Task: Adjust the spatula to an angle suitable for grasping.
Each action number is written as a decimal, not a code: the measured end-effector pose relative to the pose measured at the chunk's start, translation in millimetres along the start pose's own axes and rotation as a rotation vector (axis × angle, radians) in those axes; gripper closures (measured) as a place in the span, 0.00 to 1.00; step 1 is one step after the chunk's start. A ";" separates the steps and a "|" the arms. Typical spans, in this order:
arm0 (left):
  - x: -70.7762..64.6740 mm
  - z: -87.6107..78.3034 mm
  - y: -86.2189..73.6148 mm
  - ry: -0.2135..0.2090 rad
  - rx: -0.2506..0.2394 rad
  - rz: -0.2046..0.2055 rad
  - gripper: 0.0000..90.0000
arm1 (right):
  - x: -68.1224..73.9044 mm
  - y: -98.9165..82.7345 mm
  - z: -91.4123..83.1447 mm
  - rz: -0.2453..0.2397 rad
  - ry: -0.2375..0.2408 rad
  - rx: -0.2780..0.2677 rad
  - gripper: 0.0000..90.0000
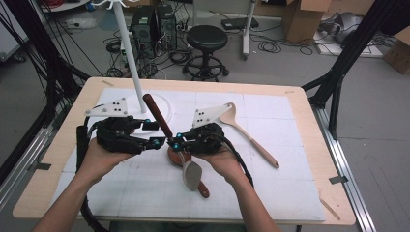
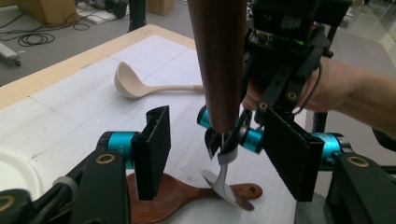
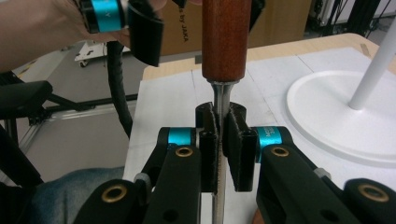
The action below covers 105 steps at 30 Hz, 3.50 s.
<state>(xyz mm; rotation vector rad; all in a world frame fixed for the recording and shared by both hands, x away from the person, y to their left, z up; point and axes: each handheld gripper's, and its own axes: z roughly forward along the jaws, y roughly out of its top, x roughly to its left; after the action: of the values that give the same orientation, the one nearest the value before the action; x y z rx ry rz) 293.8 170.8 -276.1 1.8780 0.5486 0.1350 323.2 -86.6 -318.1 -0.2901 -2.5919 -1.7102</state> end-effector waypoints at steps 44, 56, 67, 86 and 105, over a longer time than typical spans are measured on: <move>-1.8 1.9 10.7 -0.070 -0.005 0.032 0.81 | -5.1 -13.6 19.0 -0.014 0.141 -0.075 0.93; -8.6 7.3 10.7 0.066 -0.049 0.002 0.68 | 7.4 -9.1 21.0 0.051 -0.033 -0.104 0.94; -4.4 2.9 11.2 0.026 -0.079 -0.028 0.81 | 10.6 -10.1 22.7 0.062 -0.055 -0.100 0.93; -11.3 2.1 11.8 0.064 -0.104 0.000 0.71 | 8.1 -13.8 19.2 0.078 -0.020 -0.139 0.94; -3.8 0.8 9.4 -0.034 -0.103 -0.011 0.81 | 8.4 -12.5 14.1 0.063 0.039 -0.197 0.93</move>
<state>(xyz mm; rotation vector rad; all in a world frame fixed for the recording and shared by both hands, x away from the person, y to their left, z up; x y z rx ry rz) 293.6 165.9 -267.1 1.7736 0.5194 0.1217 314.0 -77.3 -334.1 -0.3353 -2.3639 -1.9311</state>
